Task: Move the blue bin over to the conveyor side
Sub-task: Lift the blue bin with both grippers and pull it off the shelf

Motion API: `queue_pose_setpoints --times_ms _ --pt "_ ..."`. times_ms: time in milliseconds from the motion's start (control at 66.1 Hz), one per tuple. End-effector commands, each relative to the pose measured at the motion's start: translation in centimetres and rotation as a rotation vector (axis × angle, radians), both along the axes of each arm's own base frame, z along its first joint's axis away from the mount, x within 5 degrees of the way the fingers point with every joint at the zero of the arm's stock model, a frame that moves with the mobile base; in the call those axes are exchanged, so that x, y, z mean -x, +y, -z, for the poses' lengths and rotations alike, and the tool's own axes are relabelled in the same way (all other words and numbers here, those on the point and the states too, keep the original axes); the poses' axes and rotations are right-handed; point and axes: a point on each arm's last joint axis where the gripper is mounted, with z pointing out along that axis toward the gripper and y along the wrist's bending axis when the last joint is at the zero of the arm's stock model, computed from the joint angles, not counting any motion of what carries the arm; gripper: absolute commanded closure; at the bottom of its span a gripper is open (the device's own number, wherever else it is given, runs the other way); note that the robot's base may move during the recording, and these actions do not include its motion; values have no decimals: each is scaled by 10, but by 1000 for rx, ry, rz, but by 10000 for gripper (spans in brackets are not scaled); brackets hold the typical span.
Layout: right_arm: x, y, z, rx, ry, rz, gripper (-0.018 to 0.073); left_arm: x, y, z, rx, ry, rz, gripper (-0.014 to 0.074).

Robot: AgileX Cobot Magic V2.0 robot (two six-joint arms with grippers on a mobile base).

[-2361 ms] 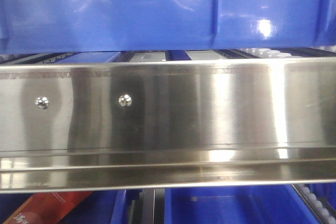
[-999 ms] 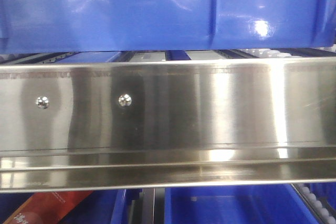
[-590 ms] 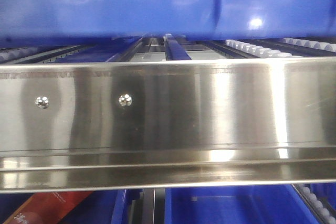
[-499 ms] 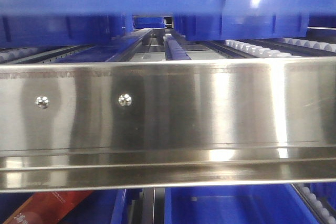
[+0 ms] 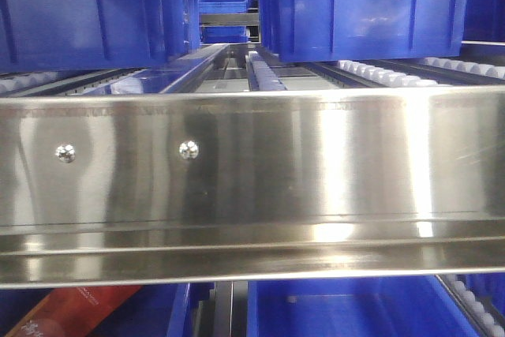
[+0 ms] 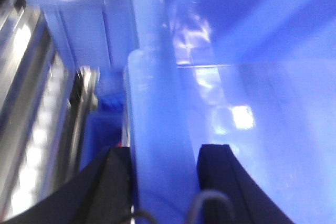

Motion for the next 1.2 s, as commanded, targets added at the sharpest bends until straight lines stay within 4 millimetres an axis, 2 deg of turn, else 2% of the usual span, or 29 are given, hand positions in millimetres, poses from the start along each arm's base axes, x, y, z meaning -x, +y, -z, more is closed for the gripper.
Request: queue_pose_setpoints --times_ms 0,151,288,439,666,817,1181 --pt "13 -11 -1 33 -86 29 638 7 1 7 -25 -42 -1 611" --pt "38 -21 6 8 -78 51 638 11 -5 23 1 3 33 611" --pt "60 -28 4 -6 -114 52 638 11 -17 24 1 6 113 611" --pt "73 -33 -1 -19 -147 52 638 12 -27 24 22 9 134 612" --pt "76 -34 -2 -22 -154 52 638 11 -37 24 22 14 176 612" --pt "76 -34 -2 -22 -154 52 638 9 -35 23 -1 12 160 612" --pt "67 -31 1 -13 -132 52 638 19 -30 -4 -18 -93 131 612"
